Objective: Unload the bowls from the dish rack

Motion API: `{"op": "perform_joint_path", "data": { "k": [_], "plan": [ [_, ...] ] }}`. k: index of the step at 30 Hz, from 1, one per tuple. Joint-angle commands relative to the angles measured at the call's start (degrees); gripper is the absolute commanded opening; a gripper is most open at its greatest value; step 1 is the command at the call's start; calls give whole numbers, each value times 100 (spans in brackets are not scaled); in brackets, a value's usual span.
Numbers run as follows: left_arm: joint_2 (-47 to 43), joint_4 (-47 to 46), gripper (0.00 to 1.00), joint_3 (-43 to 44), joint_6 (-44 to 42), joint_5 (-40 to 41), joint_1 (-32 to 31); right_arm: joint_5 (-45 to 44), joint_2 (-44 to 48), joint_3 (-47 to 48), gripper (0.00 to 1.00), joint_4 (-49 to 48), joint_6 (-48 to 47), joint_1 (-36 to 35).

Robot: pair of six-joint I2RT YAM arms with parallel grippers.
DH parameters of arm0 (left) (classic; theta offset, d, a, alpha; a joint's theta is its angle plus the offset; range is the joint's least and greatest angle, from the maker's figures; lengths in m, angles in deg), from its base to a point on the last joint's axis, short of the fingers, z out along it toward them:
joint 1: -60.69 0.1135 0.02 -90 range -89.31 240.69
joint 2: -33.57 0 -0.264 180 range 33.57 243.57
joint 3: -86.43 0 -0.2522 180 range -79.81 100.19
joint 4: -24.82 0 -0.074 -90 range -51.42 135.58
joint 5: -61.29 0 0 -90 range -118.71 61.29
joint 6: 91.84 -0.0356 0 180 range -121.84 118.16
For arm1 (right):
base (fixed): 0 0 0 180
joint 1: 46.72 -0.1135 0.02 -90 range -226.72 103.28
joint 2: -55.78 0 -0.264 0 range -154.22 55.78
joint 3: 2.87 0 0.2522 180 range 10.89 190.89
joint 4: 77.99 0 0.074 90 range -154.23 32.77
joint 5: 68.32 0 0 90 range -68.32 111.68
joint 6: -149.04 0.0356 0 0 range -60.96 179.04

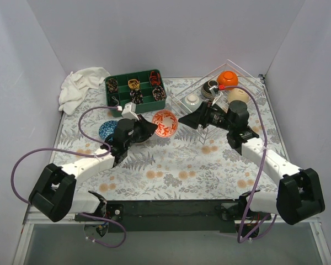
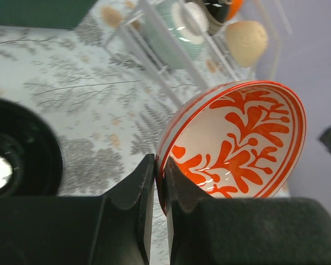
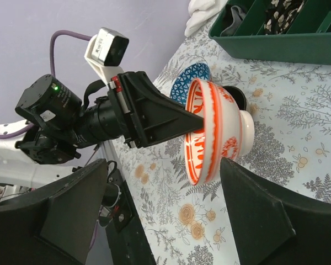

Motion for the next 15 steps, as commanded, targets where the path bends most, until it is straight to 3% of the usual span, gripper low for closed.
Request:
{"op": "perform_joint_path", "data": {
  "k": [1, 9, 15],
  "plan": [
    [-489, 1342, 0, 596, -566, 765, 43, 151, 314, -111, 90, -144, -271, 110],
    [-928, 3258, 0, 1317, -1225, 1389, 201, -77, 508, -85, 91, 454, -850, 154],
    [-1122, 4331, 0, 1784, -1629, 1557, 806, -420, 640, -85, 90, 999, -1359, 162]
  ]
}}
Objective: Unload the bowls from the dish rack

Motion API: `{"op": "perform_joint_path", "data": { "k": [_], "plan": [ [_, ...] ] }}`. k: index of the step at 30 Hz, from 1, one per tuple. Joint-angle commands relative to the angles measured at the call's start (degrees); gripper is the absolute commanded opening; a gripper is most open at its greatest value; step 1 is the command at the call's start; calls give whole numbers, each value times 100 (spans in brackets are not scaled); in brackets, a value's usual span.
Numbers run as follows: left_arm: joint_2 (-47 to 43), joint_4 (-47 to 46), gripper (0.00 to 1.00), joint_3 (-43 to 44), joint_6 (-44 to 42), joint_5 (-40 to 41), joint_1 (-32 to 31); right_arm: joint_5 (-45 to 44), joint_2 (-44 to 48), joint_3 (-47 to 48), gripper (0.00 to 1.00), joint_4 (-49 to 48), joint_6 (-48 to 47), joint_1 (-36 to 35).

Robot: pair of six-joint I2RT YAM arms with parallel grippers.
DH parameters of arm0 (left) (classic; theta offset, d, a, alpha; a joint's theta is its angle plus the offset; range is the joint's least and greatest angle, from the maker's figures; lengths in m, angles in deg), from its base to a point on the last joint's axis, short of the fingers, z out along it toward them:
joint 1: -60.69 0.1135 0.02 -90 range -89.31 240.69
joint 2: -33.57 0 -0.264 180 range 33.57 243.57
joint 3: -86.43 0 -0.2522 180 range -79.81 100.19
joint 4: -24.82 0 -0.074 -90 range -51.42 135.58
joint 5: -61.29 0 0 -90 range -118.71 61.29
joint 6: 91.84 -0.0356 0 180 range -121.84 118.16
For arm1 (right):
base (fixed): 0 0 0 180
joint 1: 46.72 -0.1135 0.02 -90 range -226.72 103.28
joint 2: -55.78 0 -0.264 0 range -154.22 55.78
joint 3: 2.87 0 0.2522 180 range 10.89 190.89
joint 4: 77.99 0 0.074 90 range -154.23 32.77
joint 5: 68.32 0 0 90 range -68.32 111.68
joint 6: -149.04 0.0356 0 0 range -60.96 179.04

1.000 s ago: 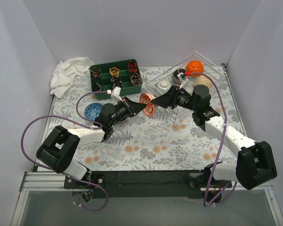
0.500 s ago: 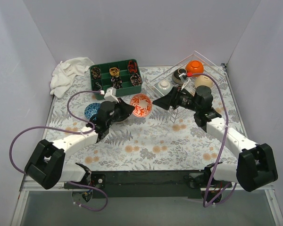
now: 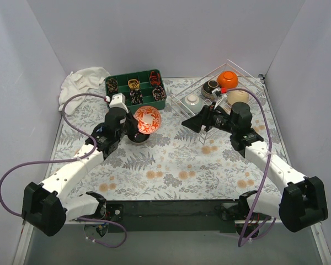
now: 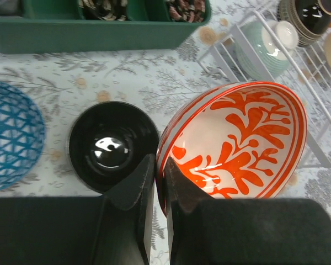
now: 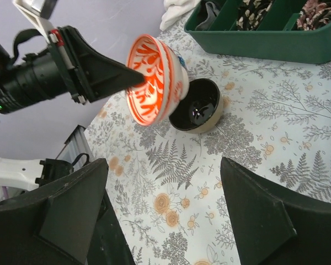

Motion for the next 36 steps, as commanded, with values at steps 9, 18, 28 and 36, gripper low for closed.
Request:
{"op": "perform_joint_path", "data": {
  "k": [9, 18, 28, 36],
  "plan": [
    [103, 1343, 0, 631, -762, -6, 1676, -485, 345, -44, 89, 721, -950, 20],
    [578, 1247, 0, 666, -789, -664, 2748, -432, 381, -61, 89, 792, -1143, 29],
    [1105, 930, 0, 438, -754, -972, 3338, -397, 346, -105, 89, 801, -1213, 20],
    [1405, 956, 5, 350, -789, -1183, 3418, -379, 275, -96, 89, 801, -1213, 20]
  ]
}}
